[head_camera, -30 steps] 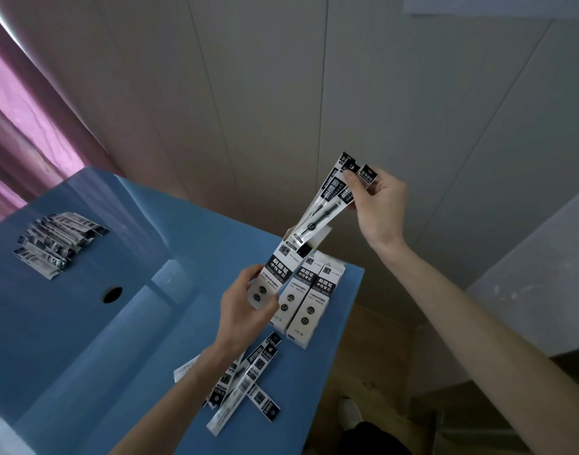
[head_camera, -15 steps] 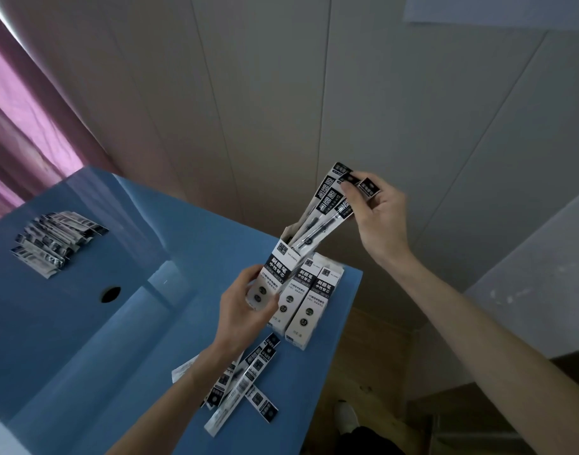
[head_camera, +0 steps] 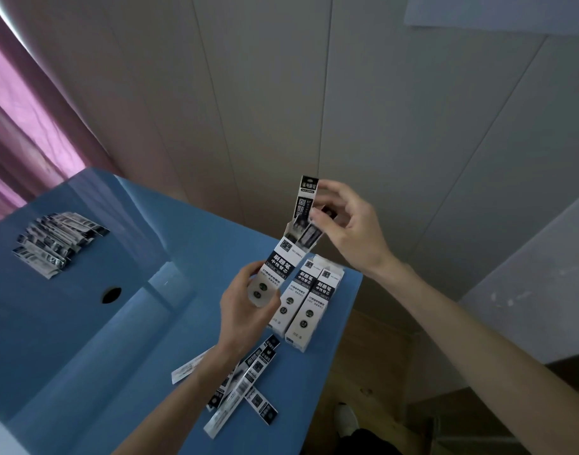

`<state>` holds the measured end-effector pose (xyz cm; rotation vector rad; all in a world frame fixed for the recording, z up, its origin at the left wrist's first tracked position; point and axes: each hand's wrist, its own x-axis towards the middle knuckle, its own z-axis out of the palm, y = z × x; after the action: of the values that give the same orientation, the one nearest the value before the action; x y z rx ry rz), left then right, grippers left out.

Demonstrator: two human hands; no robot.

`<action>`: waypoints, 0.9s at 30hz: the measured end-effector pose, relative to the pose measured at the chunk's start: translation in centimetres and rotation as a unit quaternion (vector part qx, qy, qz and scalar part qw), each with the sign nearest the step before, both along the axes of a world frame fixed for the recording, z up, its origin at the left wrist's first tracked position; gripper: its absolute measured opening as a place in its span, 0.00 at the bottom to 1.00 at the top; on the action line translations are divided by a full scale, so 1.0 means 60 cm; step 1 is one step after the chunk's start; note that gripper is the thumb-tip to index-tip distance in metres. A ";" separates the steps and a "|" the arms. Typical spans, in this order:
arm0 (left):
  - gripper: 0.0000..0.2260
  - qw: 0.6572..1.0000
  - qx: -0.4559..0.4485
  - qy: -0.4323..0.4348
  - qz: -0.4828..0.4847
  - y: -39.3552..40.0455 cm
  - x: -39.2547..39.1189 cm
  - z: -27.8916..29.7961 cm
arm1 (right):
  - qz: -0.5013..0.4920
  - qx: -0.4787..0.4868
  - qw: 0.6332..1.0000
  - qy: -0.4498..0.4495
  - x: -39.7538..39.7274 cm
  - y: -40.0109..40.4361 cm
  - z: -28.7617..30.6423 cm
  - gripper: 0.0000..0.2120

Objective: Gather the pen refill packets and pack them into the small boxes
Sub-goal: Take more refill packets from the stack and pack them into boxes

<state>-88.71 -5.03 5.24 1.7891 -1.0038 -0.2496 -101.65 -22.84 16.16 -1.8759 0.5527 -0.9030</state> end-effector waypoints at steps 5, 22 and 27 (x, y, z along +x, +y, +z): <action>0.22 1.000 -0.002 -0.010 0.016 0.003 0.003 -0.002 | -0.029 -0.031 0.999 -0.008 0.006 0.009 -0.017 0.25; 0.22 0.998 0.033 -0.029 0.035 0.014 0.020 -0.011 | -0.078 -0.198 0.967 0.144 0.030 0.013 -0.081 0.10; 0.21 0.991 0.107 -0.052 0.059 0.002 0.043 -0.016 | -0.035 -0.132 0.951 0.279 0.048 -0.008 -0.117 0.20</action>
<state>-86.13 -4.89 4.28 2.0668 -0.9692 -0.1981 -98.76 -23.31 9.13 -2.3845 0.8738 -0.4937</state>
